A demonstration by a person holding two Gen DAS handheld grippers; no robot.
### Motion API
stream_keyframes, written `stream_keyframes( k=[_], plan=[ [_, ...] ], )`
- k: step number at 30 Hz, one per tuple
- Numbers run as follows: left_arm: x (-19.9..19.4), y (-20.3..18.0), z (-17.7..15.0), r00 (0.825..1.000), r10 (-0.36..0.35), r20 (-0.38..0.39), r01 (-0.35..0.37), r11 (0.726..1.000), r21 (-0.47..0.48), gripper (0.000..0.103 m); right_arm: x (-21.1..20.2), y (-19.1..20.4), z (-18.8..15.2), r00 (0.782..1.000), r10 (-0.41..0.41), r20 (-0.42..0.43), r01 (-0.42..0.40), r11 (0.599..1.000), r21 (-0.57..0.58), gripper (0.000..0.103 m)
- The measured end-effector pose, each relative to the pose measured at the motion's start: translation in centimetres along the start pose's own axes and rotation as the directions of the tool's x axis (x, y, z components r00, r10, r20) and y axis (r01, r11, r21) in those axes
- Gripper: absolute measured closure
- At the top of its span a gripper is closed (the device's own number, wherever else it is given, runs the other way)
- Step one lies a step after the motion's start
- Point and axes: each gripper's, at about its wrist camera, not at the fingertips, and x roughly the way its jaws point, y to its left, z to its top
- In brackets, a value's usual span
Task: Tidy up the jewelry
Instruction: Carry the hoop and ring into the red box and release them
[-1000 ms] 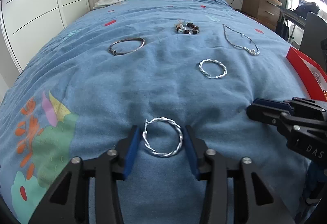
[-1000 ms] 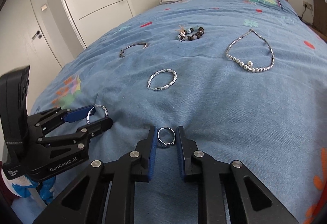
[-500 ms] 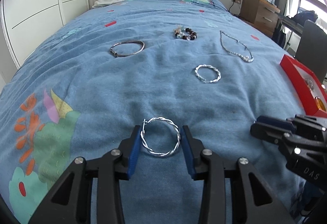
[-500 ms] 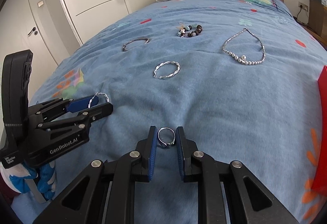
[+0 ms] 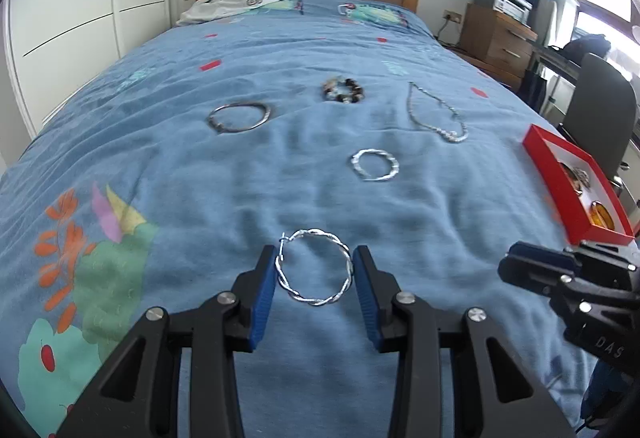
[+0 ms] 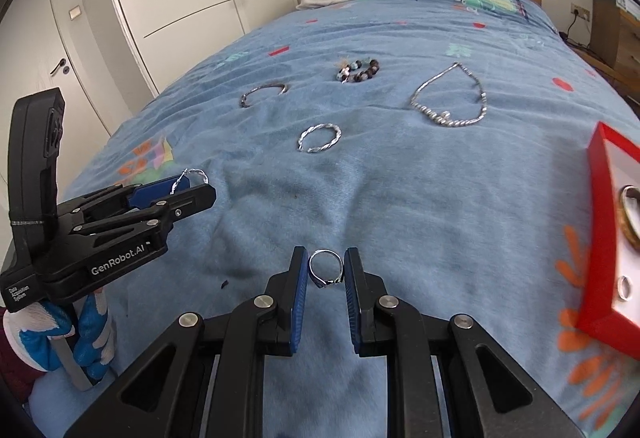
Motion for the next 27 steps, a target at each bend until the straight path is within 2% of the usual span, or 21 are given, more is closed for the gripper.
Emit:
stream_keyframes(
  k=[4,9,16,22,27],
  plan=[
    [-0.7,-2.3,0.5,0.999,-0.043,0.002,0.043,0.998,0.037,0.067,-2.7,-1.0,0.1,0.999,-0.031,0.031,0.03,0.999,0.01,0.085],
    [-1.6,-8.1,1.8,0.99,-0.142,0.008,0.14,0.984,0.111,0.067,-7.2,-4.2,0.1,0.99,-0.112,0.08,0.109,0.993,0.037,0.085],
    [-1.8,-18.4,4.2,0.961,-0.278,-0.01,0.273,0.936,0.223,0.067,-13.1,-12.1,-1.6,0.958,-0.269,0.095,0.255,0.957,0.139,0.085],
    [-0.3,-25.7,5.6,0.947,-0.317,-0.05,0.317,0.899,0.303,0.067,-15.6,-18.7,-3.4,0.935,-0.351,0.058,0.335,0.922,0.195,0.085],
    [2.3,-30.8,5.9,0.944,-0.312,-0.104,0.328,0.873,0.36,0.067,-14.8,-22.3,-3.5,0.939,-0.344,0.027,0.331,0.921,0.207,0.085]
  ],
)
